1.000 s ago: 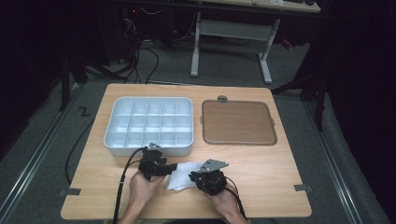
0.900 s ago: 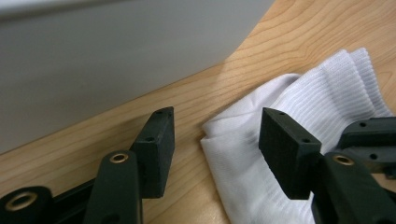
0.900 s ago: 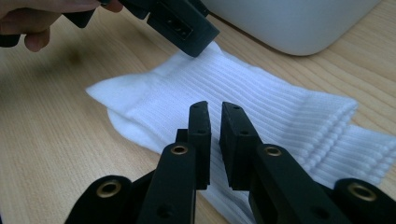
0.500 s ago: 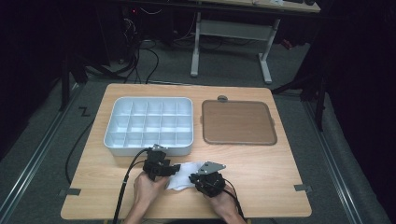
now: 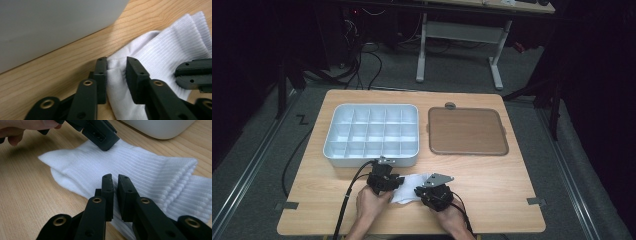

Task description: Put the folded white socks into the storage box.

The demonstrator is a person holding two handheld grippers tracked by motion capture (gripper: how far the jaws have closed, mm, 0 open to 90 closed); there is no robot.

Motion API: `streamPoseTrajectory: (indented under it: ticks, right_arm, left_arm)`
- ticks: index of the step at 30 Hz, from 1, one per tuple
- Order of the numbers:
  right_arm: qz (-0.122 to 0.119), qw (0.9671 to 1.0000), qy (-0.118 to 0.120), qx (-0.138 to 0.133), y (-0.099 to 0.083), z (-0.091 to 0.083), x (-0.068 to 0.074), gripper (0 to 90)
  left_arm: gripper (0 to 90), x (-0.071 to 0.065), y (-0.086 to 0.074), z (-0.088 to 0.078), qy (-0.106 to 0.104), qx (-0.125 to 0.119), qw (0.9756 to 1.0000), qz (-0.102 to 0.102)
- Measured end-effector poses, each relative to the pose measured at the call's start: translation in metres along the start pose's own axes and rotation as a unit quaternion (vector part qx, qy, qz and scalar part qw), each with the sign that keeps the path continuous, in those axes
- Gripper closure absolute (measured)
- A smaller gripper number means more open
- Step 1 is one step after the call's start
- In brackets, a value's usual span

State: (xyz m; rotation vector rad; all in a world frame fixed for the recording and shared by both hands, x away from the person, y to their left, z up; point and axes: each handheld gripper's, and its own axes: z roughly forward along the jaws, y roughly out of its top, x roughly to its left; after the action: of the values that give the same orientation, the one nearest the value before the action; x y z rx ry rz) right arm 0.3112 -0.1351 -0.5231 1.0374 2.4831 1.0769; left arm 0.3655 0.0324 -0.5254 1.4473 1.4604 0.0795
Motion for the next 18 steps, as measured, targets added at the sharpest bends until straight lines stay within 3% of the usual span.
streamPoseTrajectory:
  ticks: [5, 13, 18]
  right_arm:
    - [-0.004, 1.0, -0.002, -0.003, -0.001, 0.001, 0.001, 84.8]
    - [-0.011, 0.9999, -0.002, -0.001, 0.0, 0.001, 0.002, 87.0]
    - [-0.021, 0.9997, -0.004, 0.007, 0.001, 0.002, 0.005, 88.3]
  left_arm:
    - [81.5, -0.001, -0.002, -0.004, -0.003, -0.006, 0.9999, 0.01]
    - [83.5, 0.0, 0.001, -0.015, -0.021, -0.005, 0.9997, -0.007]
    - [83.8, -0.003, 0.008, -0.025, -0.043, -0.006, 0.9987, -0.027]
